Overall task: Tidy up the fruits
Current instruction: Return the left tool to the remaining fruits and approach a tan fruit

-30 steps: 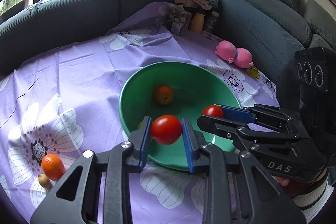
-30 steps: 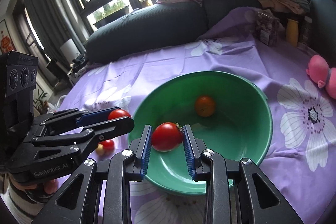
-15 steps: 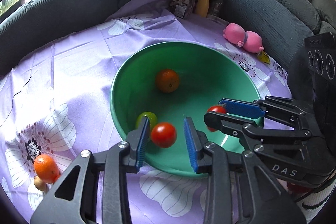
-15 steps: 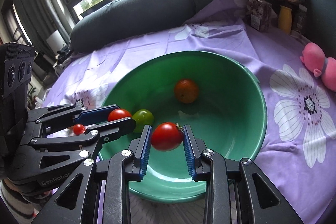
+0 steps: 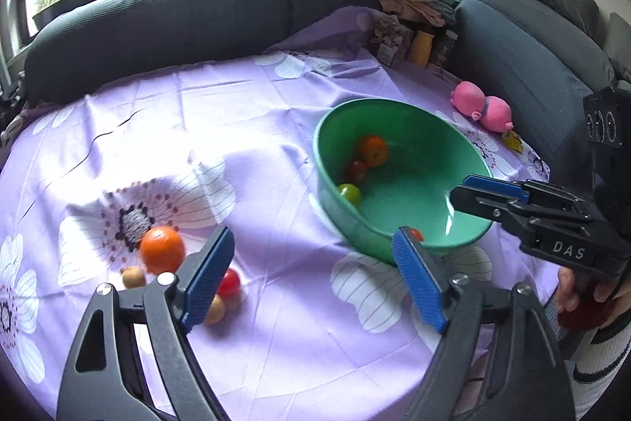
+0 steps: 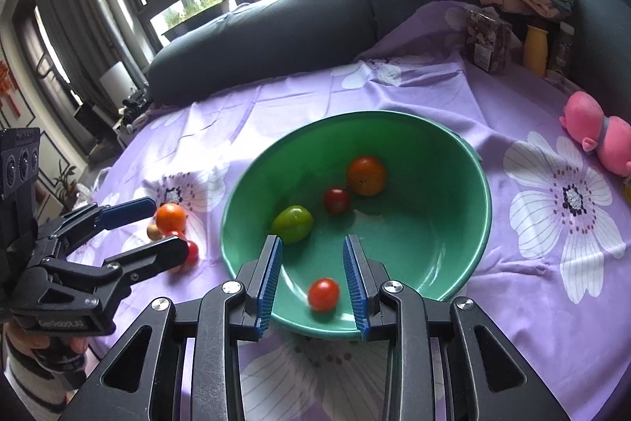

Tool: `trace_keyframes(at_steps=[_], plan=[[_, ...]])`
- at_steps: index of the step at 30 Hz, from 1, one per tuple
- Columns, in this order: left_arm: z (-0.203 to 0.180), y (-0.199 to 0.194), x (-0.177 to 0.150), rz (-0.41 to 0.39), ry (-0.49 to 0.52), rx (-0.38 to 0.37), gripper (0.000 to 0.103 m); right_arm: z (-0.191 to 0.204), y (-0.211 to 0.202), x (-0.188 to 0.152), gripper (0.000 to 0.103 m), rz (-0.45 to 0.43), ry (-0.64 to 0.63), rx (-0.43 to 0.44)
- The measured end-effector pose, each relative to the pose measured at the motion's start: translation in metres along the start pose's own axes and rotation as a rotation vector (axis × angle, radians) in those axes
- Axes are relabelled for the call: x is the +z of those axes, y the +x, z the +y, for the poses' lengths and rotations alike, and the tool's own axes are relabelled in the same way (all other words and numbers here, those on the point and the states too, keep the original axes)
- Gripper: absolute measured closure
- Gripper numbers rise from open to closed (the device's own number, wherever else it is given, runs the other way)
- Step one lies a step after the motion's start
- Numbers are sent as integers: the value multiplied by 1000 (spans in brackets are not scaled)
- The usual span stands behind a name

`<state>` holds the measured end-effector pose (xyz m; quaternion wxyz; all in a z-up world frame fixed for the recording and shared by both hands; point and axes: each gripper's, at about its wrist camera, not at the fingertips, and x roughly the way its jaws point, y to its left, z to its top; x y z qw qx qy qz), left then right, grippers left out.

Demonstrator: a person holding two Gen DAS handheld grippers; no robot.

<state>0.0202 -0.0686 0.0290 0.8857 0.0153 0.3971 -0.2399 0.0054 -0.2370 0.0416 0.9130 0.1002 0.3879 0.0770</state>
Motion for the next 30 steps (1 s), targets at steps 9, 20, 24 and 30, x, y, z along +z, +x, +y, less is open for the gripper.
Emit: trace_keyframes(at_steps=[9, 20, 24, 30], plan=[[78, -35, -79, 56, -203, 161, 21, 59, -1, -14, 69, 44, -183, 133], [87, -28, -94, 73, -246, 95, 22, 108, 63, -33, 69, 220, -195, 211], [82, -9, -82, 91, -208, 72, 25, 115, 77, -26, 69, 228, -201, 192], [82, 20, -71, 140, -185, 54, 38, 124, 109, -13, 69, 275, -219, 179]])
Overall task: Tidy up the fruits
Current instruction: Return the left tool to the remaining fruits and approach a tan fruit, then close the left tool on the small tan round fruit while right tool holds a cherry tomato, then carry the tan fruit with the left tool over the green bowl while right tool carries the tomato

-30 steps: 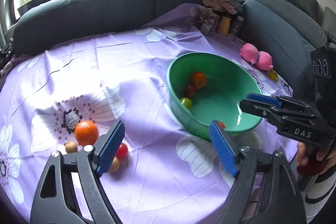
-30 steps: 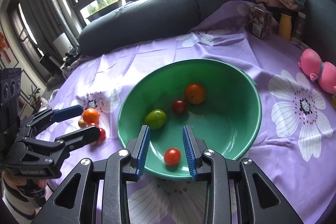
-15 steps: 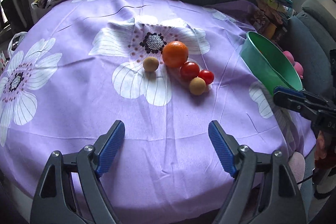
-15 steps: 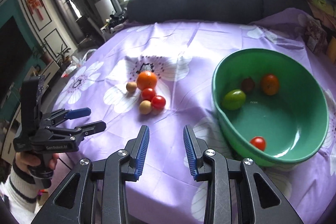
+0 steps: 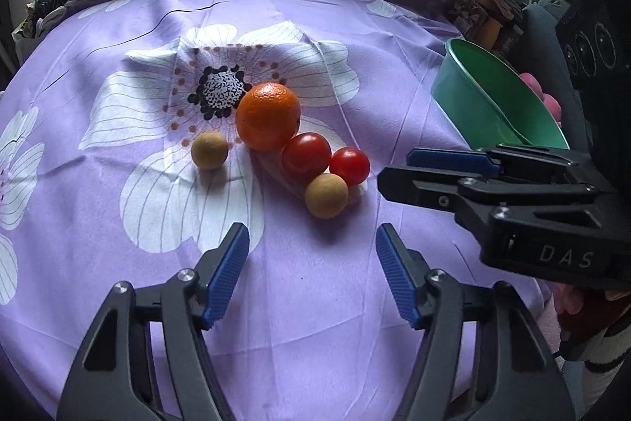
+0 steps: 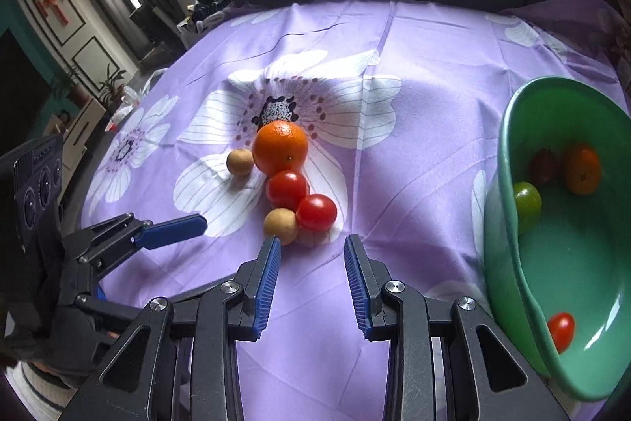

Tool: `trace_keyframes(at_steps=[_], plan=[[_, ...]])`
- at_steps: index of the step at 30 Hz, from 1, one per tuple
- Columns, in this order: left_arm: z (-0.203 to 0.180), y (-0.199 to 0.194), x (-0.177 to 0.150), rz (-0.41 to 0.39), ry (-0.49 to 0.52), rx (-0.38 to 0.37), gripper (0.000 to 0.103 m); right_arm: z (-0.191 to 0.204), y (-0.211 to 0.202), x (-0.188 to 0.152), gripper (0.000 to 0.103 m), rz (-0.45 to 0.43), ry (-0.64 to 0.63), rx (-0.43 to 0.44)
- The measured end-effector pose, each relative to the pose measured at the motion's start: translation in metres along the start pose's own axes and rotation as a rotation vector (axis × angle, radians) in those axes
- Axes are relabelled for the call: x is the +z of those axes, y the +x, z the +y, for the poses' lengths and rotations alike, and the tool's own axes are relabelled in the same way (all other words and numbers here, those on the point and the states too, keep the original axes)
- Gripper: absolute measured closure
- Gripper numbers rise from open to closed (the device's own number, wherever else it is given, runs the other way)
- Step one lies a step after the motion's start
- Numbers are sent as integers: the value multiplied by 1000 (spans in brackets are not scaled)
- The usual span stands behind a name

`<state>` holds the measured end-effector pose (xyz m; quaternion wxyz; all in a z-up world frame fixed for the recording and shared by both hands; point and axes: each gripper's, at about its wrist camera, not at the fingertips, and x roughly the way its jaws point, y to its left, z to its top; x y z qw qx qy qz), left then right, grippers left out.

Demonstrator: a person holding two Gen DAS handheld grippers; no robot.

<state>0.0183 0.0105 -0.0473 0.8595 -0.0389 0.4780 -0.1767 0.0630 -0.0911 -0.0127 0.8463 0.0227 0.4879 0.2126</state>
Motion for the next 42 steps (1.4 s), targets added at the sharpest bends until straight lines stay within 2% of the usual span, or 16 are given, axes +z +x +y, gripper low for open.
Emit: trace_keyframes(at_steps=[3, 8, 12, 16, 19, 22, 26, 35, 42], plan=[[3, 10, 6, 16, -13, -15, 46, -5, 11, 9, 69, 15, 10, 22], [5, 16, 14, 22, -23, -28, 51, -10, 28, 19, 69, 58, 22, 22], [3, 21, 21, 31, -16, -18, 51, -11, 36, 25, 69, 81, 7, 40], [-2, 25, 24, 37, 2, 2, 57, -11, 39, 27, 69, 89, 5, 47], [-5, 27, 26, 39, 28, 25, 58, -9, 45, 28, 69, 101, 2, 41], [-7, 29, 26, 43, 54, 37, 63, -8, 48, 29, 69, 109, -7, 33], [-10, 30, 27, 47, 72, 34, 77, -8, 49, 31, 73, 110, -13, 30], [-11, 28, 26, 39, 70, 36, 77, -10, 41, 28, 74, 61, 8, 22], [-13, 3, 22, -24, 64, 51, 77, -3, 19, 25, 74, 2, -3, 26]])
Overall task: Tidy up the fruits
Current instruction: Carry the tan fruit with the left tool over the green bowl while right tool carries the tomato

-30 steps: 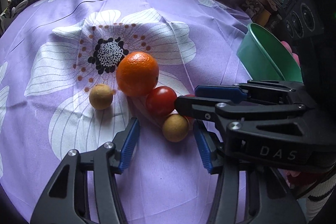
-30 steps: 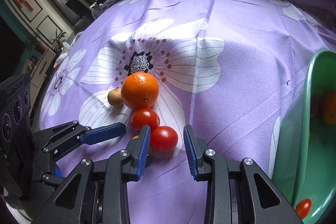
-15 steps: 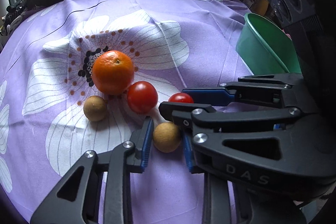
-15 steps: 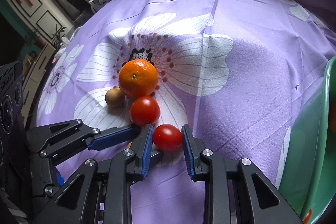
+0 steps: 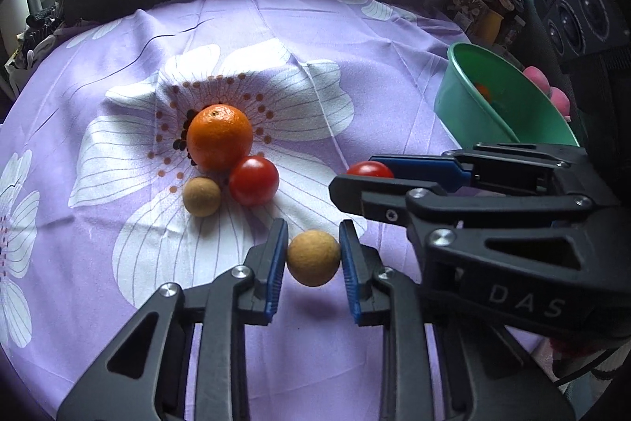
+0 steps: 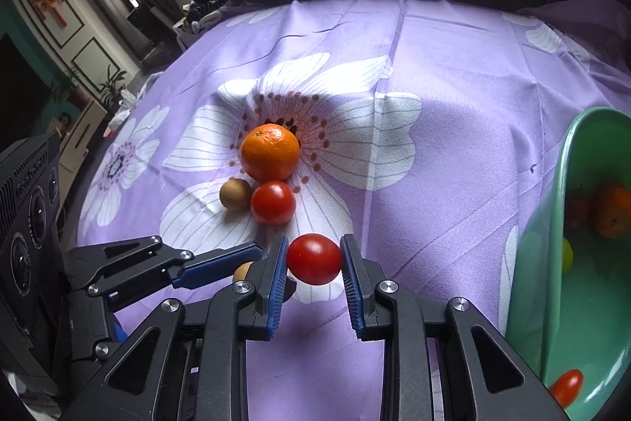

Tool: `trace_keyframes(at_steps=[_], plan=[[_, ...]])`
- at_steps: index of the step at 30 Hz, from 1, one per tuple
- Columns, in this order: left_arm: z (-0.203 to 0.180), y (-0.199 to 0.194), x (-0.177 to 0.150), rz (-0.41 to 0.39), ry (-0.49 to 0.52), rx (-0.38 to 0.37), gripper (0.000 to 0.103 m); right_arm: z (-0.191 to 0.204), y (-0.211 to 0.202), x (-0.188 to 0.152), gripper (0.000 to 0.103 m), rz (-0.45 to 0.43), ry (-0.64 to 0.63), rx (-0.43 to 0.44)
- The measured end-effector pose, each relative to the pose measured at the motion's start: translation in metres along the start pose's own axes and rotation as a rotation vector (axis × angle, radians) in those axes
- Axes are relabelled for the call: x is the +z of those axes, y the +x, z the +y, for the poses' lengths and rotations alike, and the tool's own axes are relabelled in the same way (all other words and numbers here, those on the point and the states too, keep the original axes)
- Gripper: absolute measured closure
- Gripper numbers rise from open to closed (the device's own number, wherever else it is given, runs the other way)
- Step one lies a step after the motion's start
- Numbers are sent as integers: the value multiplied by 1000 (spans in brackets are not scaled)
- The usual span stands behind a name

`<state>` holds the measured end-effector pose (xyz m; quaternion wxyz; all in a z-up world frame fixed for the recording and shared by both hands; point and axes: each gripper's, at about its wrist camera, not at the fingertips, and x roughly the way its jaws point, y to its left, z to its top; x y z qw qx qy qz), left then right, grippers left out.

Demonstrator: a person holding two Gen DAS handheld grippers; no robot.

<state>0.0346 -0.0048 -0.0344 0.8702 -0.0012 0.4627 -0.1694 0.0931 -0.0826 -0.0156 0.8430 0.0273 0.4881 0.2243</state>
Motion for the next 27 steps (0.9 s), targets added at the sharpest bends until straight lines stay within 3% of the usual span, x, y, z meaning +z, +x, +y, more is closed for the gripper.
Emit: trace_keyframes(at_steps=[11, 27], plan=[[-10, -45, -3, -108, 31, 63, 77, 16, -58, -13, 74, -135, -19, 18], [-54, -69, 12, -188, 117, 46, 77, 4, -114, -34, 74, -254, 28, -18]])
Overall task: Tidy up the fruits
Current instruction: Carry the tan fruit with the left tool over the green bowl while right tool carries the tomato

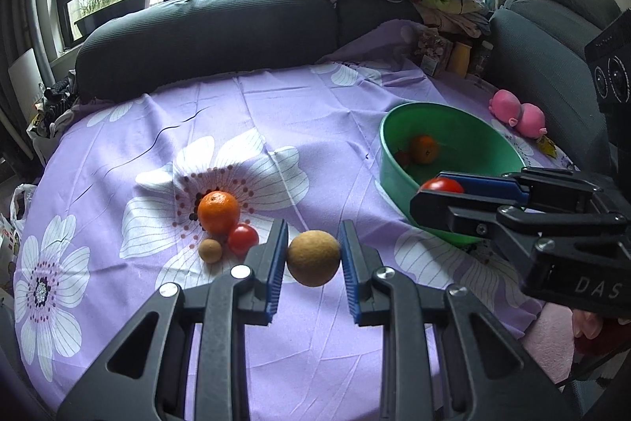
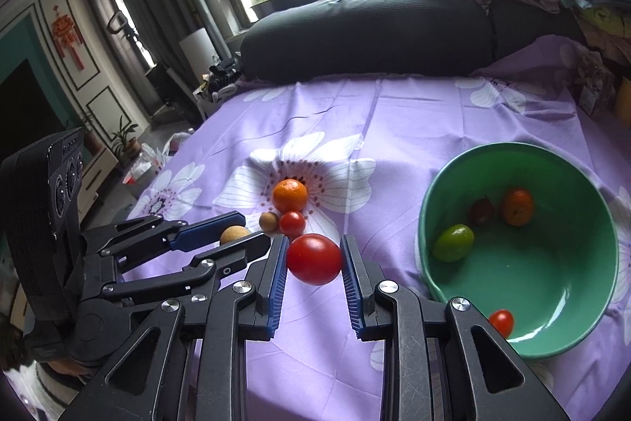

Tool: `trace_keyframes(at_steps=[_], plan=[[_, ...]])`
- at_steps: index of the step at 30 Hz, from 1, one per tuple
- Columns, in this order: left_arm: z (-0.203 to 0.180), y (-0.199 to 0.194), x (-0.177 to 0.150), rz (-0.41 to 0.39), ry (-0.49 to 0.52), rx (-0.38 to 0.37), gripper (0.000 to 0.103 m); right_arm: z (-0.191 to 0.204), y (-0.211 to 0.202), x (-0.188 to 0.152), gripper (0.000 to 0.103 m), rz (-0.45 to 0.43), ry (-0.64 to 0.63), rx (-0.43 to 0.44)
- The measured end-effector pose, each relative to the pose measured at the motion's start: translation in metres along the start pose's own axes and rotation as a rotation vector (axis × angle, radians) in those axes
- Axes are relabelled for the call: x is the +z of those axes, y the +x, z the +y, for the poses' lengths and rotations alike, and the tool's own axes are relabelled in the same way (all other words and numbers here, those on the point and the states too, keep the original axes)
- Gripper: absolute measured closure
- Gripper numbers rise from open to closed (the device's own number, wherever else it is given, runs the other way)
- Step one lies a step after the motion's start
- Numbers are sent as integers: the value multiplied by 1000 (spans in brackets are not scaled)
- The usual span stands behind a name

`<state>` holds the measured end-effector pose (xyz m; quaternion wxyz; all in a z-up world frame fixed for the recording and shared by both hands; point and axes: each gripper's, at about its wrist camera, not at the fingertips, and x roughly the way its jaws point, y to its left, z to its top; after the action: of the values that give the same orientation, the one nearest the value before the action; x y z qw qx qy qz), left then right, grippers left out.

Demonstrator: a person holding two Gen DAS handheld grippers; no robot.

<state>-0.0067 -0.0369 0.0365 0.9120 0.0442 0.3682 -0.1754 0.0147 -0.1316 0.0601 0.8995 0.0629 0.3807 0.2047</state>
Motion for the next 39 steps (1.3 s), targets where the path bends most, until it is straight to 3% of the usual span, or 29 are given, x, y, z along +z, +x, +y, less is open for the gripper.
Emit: trace_keyframes(at_steps=[9, 18, 30, 39], plan=[[-32, 16, 27, -21, 62, -50, 77, -34, -24, -1, 74, -55, 64, -61], [-69, 54, 50, 7, 133, -111, 77, -78, -35, -4, 74, -89, 148, -145], [-91, 101, 50, 98, 186, -123, 77, -116, -24, -13, 74, -48, 213, -190], [-94, 114, 47, 131, 204, -103, 77, -123, -13, -16, 74, 1, 225, -225]])
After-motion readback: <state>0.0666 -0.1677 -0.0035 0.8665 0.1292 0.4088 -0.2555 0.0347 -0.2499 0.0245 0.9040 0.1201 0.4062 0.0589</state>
